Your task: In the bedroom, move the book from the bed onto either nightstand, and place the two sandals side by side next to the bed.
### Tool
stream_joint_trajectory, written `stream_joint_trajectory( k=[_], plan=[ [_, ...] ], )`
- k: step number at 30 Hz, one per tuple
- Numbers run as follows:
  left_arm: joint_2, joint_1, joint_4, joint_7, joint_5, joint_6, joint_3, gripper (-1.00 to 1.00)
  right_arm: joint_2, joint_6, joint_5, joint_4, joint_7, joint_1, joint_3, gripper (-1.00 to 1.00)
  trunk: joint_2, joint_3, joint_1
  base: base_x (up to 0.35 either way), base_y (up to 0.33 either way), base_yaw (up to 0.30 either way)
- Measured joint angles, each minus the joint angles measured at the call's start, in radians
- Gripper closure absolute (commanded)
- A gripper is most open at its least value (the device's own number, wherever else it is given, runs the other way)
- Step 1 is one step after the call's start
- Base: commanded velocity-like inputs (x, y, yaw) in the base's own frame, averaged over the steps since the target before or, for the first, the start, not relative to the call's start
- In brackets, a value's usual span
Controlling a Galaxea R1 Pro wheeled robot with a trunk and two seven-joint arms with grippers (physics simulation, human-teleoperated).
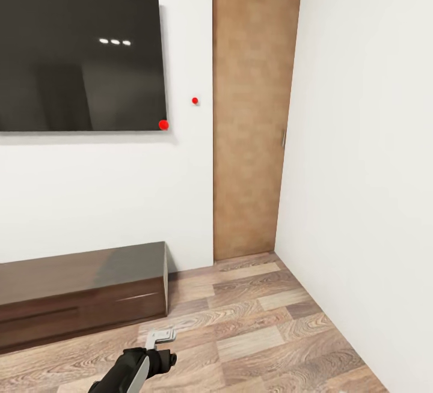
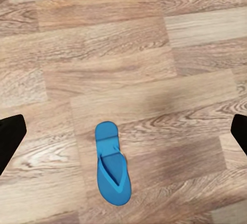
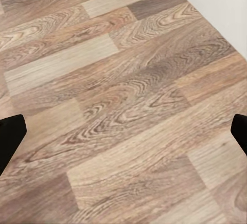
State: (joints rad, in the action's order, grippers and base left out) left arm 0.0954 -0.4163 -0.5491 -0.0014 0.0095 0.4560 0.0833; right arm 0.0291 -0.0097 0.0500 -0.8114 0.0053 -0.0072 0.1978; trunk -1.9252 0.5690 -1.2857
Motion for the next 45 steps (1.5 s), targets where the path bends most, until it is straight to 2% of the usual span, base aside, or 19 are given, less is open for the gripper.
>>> stream_joint_trajectory(
  k=[21,23,24,25,26,27,28,30,31,32,33,34,35,36,37,38,41,45],
  plan=[
    [0.000,0.000,0.000,0.000,0.000,0.000,0.000,-1.00,0.004,0.005,0.000,-0.004,0.006,0.000,-0.001,-1.00,-0.147,0.066,-0.081,0.000,0.000,0.000],
    [0.000,0.000,0.000,0.000,0.000,0.000,0.000,-1.00,0.030,0.014,0.005,-0.022,0.016,0.000,0.008,-1.00,-0.161,0.072,-0.088,0.000,0.000,0.000],
    [0.000,0.001,0.000,0.000,0.000,-0.001,0.000,-1.00,0.057,0.028,0.015,-0.041,0.022,0.000,0.013,-1.00,-0.168,0.075,-0.092,0.000,0.000,0.000],
    [0.000,0.001,0.000,0.000,0.000,-0.001,0.000,-1.00,0.074,0.043,0.024,-0.053,0.025,0.000,0.014,-1.00,-0.175,0.078,-0.096,0.000,0.000,0.000],
    [0.000,0.001,0.000,0.000,0.000,-0.001,0.000,-1.00,0.103,0.095,0.048,-0.079,0.029,0.000,0.016,-1.00,-0.182,0.081,-0.100,0.000,0.000,0.000],
    [0.000,0.001,0.000,0.000,0.000,-0.001,0.000,-1.00,0.134,0.216,0.113,-0.123,0.045,-0.002,0.018,-1.00,-0.189,0.085,-0.104,0.000,0.000,0.000],
    [0.000,0.001,0.000,0.000,0.000,-0.001,0.000,-1.00,0.142,0.262,0.140,-0.137,0.057,-0.002,0.018,-1.00,-0.196,0.088,-0.107,0.000,0.000,0.000],
    [0.000,0.001,0.000,0.000,0.000,-0.001,0.000,-1.00,0.159,0.410,0.238,-0.172,0.133,-0.005,0.019,-1.00,-0.210,0.094,-0.115,0.000,0.000,0.000],
    [0.000,0.001,0.000,0.000,0.000,-0.001,0.000,-1.00,0.163,0.438,0.261,-0.178,0.160,-0.006,0.019,-1.00,-0.217,0.097,-0.119,0.000,0.000,0.000],
    [0.000,0.001,0.000,0.000,0.000,-0.001,0.000,-1.00,0.170,0.477,0.301,-0.186,0.220,-0.007,0.019,-1.00,-0.224,0.100,-0.123,0.000,0.000,0.000],
    [0.000,0.001,0.000,0.000,0.000,-0.001,0.000,-1.00,0.176,0.492,0.320,-0.190,0.256,-0.007,0.019,-1.00,-0.231,0.103,-0.127,0.000,0.000,0.000],
    [0.000,0.001,0.000,0.000,0.000,0.000,0.000,-1.00,0.190,0.513,0.354,-0.198,0.329,-0.008,0.020,-1.00,-0.238,0.106,-0.130,0.000,0.000,0.000],
    [0.000,0.001,0.000,0.000,0.000,0.000,-0.001,-1.00,0.208,0.531,0.384,-0.203,0.406,-0.008,0.020,-1.00,-0.245,0.110,-0.134,0.000,0.000,0.000],
    [0.000,0.001,0.000,0.000,0.001,0.000,-0.001,-1.00,0.219,0.541,0.398,-0.205,0.445,-0.009,0.020,-1.00,-0.252,0.113,-0.138,0.000,0.000,0.000],
    [0.000,0.001,0.000,0.000,0.001,0.000,-0.001,-1.00,0.250,0.581,0.440,-0.209,0.544,-0.009,0.020,-1.00,-0.259,0.116,-0.142,0.000,0.000,0.000],
    [0.001,0.001,0.000,0.000,0.001,0.000,-0.001,-1.00,0.265,0.614,0.468,-0.211,0.604,-0.009,0.020,-1.00,-0.266,0.119,-0.146,0.000,0.000,0.000],
    [0.001,0.001,0.000,0.000,0.001,0.000,-0.001,-1.00,0.282,0.664,0.511,-0.214,0.708,-0.009,0.021,-1.00,-0.287,0.128,-0.157,0.000,0.000,0.000],
    [0.001,0.002,0.000,0.000,0.001,0.000,-0.003,-1.00,0.288,0.682,0.527,-0.213,0.750,-0.009,0.023,-1.00,-0.315,0.141,-0.173,0.000,0.000,0.000]
  ],
)
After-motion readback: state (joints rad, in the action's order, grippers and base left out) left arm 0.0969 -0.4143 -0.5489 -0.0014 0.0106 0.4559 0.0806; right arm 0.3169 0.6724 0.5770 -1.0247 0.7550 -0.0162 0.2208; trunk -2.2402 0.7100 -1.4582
